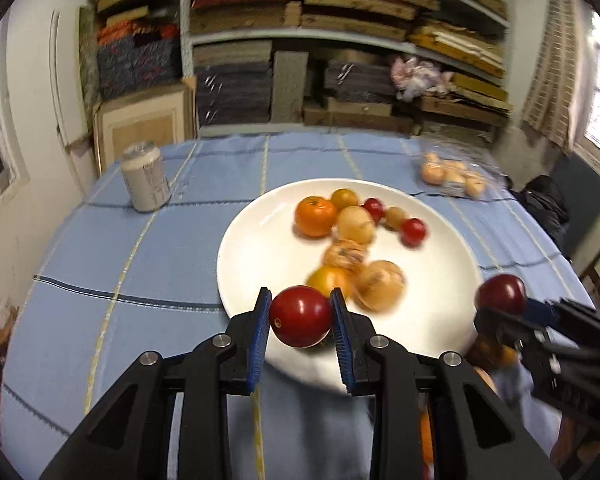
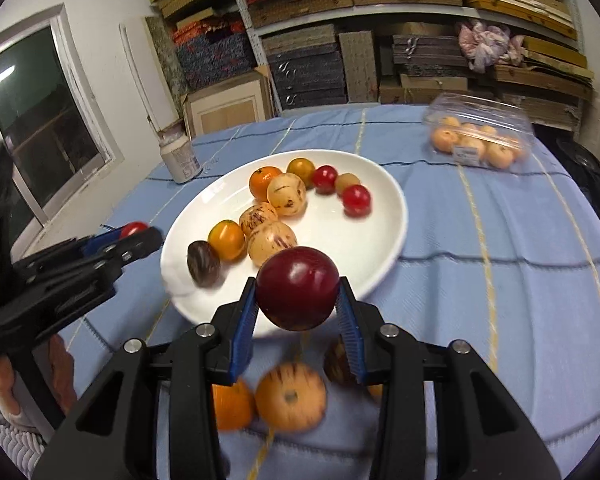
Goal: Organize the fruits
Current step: 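Carry the cherry tomato and plum onto the plate and open both tools, then grasp the mandarin with left tool while right tool moves toward the beige fruits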
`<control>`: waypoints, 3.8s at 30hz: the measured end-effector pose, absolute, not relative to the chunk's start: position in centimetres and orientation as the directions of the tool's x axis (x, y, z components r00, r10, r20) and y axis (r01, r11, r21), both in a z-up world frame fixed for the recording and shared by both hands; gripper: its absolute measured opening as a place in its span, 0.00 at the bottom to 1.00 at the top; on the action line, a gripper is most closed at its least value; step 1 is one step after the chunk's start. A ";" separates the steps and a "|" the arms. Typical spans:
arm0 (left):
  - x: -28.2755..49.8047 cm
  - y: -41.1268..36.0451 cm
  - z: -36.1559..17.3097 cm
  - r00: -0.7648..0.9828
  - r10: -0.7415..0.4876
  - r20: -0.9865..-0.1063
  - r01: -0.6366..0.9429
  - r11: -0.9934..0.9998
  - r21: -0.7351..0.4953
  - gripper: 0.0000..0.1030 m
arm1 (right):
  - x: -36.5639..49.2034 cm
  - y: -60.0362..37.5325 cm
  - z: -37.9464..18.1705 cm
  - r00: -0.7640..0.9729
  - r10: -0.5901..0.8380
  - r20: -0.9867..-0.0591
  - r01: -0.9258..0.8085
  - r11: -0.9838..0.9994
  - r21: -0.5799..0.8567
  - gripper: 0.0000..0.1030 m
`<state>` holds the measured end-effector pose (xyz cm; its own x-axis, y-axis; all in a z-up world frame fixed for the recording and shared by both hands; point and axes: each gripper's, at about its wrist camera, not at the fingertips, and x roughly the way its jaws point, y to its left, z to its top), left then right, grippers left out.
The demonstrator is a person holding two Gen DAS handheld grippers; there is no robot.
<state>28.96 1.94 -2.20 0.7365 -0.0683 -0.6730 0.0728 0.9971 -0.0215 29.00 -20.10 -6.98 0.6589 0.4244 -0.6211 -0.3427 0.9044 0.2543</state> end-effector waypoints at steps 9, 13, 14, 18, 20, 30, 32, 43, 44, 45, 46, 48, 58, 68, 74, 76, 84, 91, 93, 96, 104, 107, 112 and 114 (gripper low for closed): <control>31.9 3.2 -4.0 0.717 -0.100 -0.690 0.060 0.995 -0.082 0.57 | 30.9 -20.1 -8.1 0.670 0.422 -0.612 -0.332 0.906 0.261 0.55; 31.0 3.8 -3.4 0.727 -0.116 -0.677 0.065 0.993 -0.099 0.59 | 30.1 -21.1 -7.4 0.696 0.418 -0.584 -0.324 0.908 0.264 0.55; 30.5 3.9 -3.2 0.731 -0.120 -0.672 0.066 0.992 -0.106 0.61 | 29.6 -21.5 -7.1 0.707 0.415 -0.572 -0.321 0.910 0.264 0.55; 27.6 3.7 -2.9 0.746 -0.134 -0.653 0.086 0.991 -0.105 0.67 | 28.2 -23.6 -6.2 0.751 0.392 -0.531 -0.288 0.918 0.271 0.63; 25.8 3.3 -3.1 0.749 -0.128 -0.650 0.095 0.992 -0.087 0.71 | 27.6 -24.8 -6.0 0.766 0.382 -0.517 -0.266 0.921 0.286 0.64; 18.4 -1.3 -3.8 0.773 -0.164 -0.613 0.197 0.980 -0.013 0.73 | 23.4 -31.5 -7.9 0.798 0.351 -0.490 -0.117 0.887 0.446 0.80; 18.0 -2.7 -4.2 0.770 -0.169 -0.615 0.233 0.972 0.025 0.73 | 22.8 -32.3 -7.9 0.804 0.351 -0.480 -0.103 0.877 0.469 0.80; 19.2 -6.4 -6.7 0.727 -0.181 -0.663 0.319 0.943 0.092 0.73 | 23.3 -31.8 -8.2 0.780 0.364 -0.509 -0.095 0.873 0.479 0.84; 19.6 -6.4 -6.9 0.717 -0.187 -0.672 0.320 0.944 0.078 0.73 | 23.3 -31.9 -8.3 0.779 0.362 -0.511 -0.090 0.872 0.481 0.86; 19.8 -6.5 -7.0 0.711 -0.189 -0.677 0.319 0.945 0.070 0.73 | 23.4 -31.9 -8.3 0.779 0.362 -0.512 -0.087 0.871 0.484 0.86; 20.0 -6.5 -7.1 0.708 -0.191 -0.680 0.317 0.946 0.064 0.73 | 23.5 -32.1 -8.4 0.777 0.362 -0.515 -0.079 0.868 0.491 0.86; 20.2 -6.6 -7.3 0.704 -0.197 -0.682 0.318 0.947 0.055 0.73 | 23.6 -32.3 -8.6 0.773 0.356 -0.525 -0.066 0.868 0.492 0.86; 20.3 -7.0 -7.9 0.685 -0.228 -0.692 0.353 0.935 0.042 0.47 | 24.5 -31.7 -10.1 0.731 0.331 -0.596 -0.035 0.891 0.452 0.86; 19.9 -5.8 -7.3 0.672 -0.268 -0.690 0.352 0.936 -0.022 0.43 | 24.9 -29.1 -11.4 0.685 0.283 -0.671 -0.091 0.947 0.307 0.86; 18.8 -4.3 -5.5 0.707 -0.292 -0.644 0.330 0.942 -0.064 0.32 | 25.1 -27.1 -12.1 0.670 0.248 -0.700 -0.152 0.968 0.198 0.66; 19.1 -4.0 -5.6 0.694 -0.299 -0.655 0.327 0.941 -0.084 0.32 | 25.1 -26.6 -12.2 0.669 0.232 -0.706 -0.162 0.973 0.165 0.64; 18.8 -5.7 -6.5 0.664 -0.314 -0.679 0.384 0.922 -0.050 0.52 | 25.3 -27.1 -12.1 0.672 0.235 -0.702 -0.153 0.972 0.179 0.64; 19.0 -8.1 -8.3 0.610 -0.312 -0.728 0.457 0.890 0.001 0.54 | 25.3 -27.3 -12.0 0.671 0.242 -0.700 -0.148 0.970 0.194 0.64; 19.3 -8.3 -9.2 0.576 -0.322 -0.751 0.469 0.883 -0.019 0.47 | 25.3 -27.3 -12.0 0.671 0.243 -0.700 -0.147 0.970 0.196 0.64; 19.4 -8.2 -9.3 0.565 -0.342 -0.750 0.476 0.878 -0.042 0.47 | 25.3 -27.3 -12.0 0.671 0.245 -0.700 -0.144 0.969 0.201 0.65; 19.0 -7.2 -8.3 0.598 -0.348 -0.722 0.451 0.891 -0.056 0.46 | 25.0 -27.3 -11.6 0.676 0.267 -0.686 -0.159 0.963 0.218 0.65; 18.9 -5.7 -7.1 0.623 -0.352 -0.699 0.417 0.905 -0.084 0.46 | 24.2 -26.9 -10.9 0.691 0.311 -0.652 -0.203 0.950 0.237 0.65; 19.2 -1.9 -5.1 0.695 -0.302 -0.653 0.301 0.946 -0.117 0.46 | 22.5 -24.5 -10.2 0.676 0.389 -0.625 -0.322 0.920 0.224 0.65; 19.5 -1.0 -4.7 0.709 -0.280 -0.647 0.268 0.956 -0.119 0.46 | 22.3 -23.3 -10.5 0.664 0.390 -0.638 -0.349 0.916 0.197 0.65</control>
